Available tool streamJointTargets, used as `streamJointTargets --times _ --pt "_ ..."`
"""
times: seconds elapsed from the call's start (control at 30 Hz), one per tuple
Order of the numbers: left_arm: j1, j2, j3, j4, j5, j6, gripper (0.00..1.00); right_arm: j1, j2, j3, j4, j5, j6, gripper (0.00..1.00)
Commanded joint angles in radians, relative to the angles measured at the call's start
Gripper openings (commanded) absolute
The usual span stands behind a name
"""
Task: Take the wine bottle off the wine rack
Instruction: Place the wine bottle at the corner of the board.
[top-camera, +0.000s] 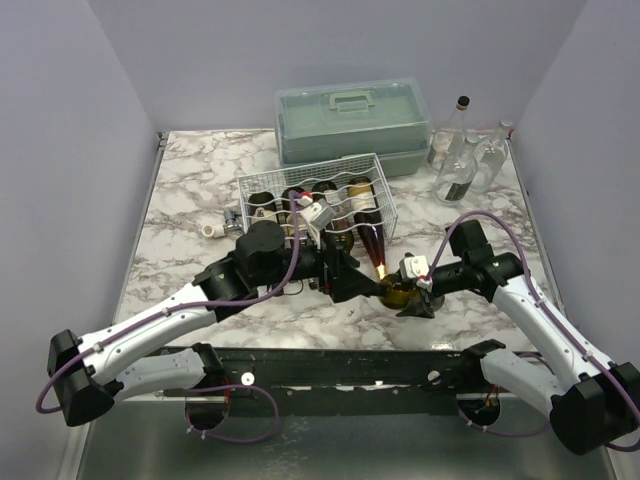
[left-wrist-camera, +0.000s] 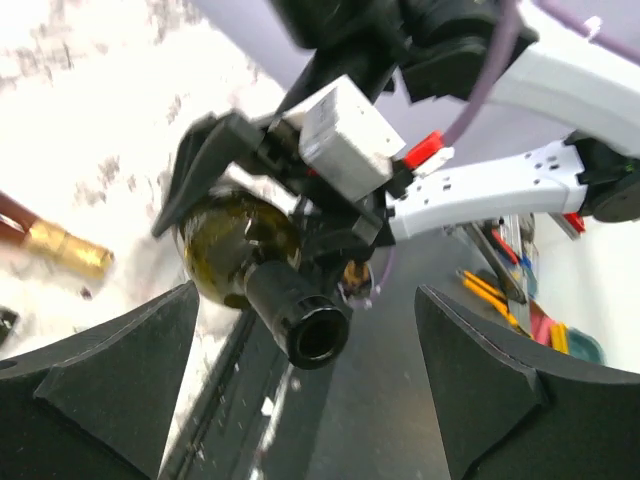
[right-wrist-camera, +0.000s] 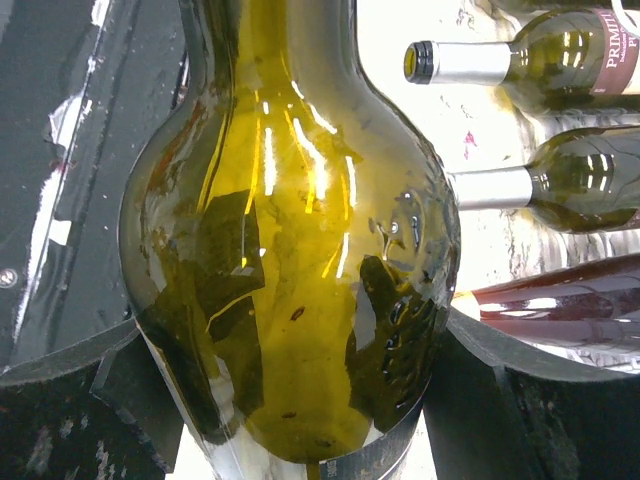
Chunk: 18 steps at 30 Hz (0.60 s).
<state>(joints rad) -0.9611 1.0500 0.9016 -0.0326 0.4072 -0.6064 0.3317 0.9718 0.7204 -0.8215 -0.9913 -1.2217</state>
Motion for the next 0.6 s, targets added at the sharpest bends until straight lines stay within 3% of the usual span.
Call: streamJointTargets --times 0.0,0.1,0.27,0.37,0.57 --pt "0.003 -0.116 -0.093 0.202 -0.115 0.096 0.91 -0.008 -0.014 0.012 0.061 -0.112 0.068 0.03" --pt "0.004 -0.189 -0.188 0.317 -0.149 0.112 0.99 -0.008 -0.010 0.017 0.077 -0.137 0.127 0.03" --pt "0.004 -0.290 -0.367 0.546 -0.244 0.105 0.99 -0.009 -0.003 0.031 0.134 -0.184 0.268 0.03" --pt "0.004 -0.317 -0.436 0.675 -0.206 0.164 0.99 -0.012 0.003 0.035 0.165 -0.202 0.344 0.03" --pt "0.001 -0.288 -0.447 0.719 -0.094 0.270 0.99 -0.017 0.034 0.030 0.213 -0.245 0.443 0.03"
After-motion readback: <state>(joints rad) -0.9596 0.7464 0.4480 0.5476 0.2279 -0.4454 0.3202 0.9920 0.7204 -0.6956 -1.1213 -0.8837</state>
